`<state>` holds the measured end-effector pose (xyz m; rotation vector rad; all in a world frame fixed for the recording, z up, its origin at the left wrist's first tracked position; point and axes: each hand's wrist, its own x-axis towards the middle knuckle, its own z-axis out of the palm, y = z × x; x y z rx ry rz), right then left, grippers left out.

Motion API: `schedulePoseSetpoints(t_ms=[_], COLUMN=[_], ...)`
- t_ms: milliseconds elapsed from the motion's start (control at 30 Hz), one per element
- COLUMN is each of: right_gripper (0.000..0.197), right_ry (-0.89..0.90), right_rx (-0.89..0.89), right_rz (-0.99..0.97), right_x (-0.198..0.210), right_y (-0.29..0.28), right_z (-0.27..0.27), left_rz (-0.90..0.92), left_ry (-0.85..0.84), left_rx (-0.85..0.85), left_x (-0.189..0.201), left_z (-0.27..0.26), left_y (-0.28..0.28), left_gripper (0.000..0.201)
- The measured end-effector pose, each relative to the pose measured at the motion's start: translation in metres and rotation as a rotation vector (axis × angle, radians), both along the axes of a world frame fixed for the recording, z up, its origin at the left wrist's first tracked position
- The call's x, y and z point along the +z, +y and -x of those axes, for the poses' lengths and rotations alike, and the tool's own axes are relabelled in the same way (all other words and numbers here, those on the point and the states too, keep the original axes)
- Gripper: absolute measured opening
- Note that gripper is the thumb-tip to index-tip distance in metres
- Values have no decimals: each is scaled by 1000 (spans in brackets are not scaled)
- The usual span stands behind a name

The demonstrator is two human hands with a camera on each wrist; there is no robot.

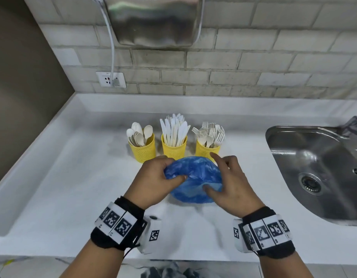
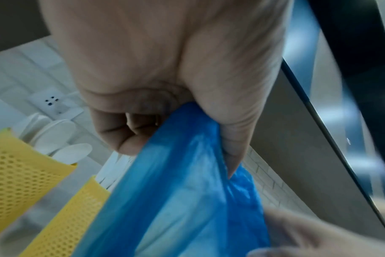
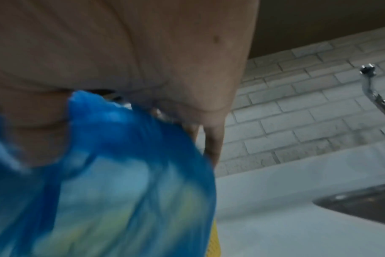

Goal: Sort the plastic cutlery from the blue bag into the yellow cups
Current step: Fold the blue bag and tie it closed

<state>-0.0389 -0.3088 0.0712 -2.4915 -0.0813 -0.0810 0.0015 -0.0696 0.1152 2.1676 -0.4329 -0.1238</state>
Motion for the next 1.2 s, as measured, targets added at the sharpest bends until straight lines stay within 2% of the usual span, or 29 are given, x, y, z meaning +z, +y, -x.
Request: schedulePoseSetpoints(t_ms=[67, 133, 233, 367, 467, 567, 700, 767, 833, 900, 1000, 1067, 1200], right_gripper=[114, 116, 99, 59, 54, 68, 116, 129, 120, 98, 60, 54, 54], right_ry=[4, -64, -70, -189, -173, -177, -157, -93, -98, -169, -315, -337, -305], right_rx=[108, 177, 154, 20, -46, -31, 220, 274, 267, 215, 169, 163, 129], right_rz=[4, 1, -7, 122, 157, 218, 21, 11, -4, -70, -88, -62, -14], right_x=[12, 21, 23, 18, 21, 28, 48, 52, 47, 40, 35, 35, 29], right_y=[2, 11, 19, -2, -20, -27, -17, -8, -3, -6, -16, -21, -28], right_z=[11, 18, 18, 21, 24, 31, 50, 52, 51, 48, 40, 33, 20], left_rz=[-66, -62, -22, 58, 37, 14, 144, 201, 208, 203, 136, 124, 174], left_ry=[-71, -63, -39, 25, 110, 150, 123, 152, 166, 140, 92, 150, 347], left_rx=[-59, -129, -150, -83, -112, -144, -94, -133, -199, -209, -116, -93, -208], left_x=[-2, 0, 3, 10, 19, 21, 23, 24, 24, 22, 22, 24, 28], left_z=[3, 12, 25, 34, 38, 41, 51, 58, 66, 70, 72, 70, 73], left_y=[-10, -25, -42, -41, -35, -37, -55, -67, -75, -76, -68, -61, -46], left_gripper=[17, 21, 18, 24, 21, 21, 6, 4, 5, 5, 7, 10, 29])
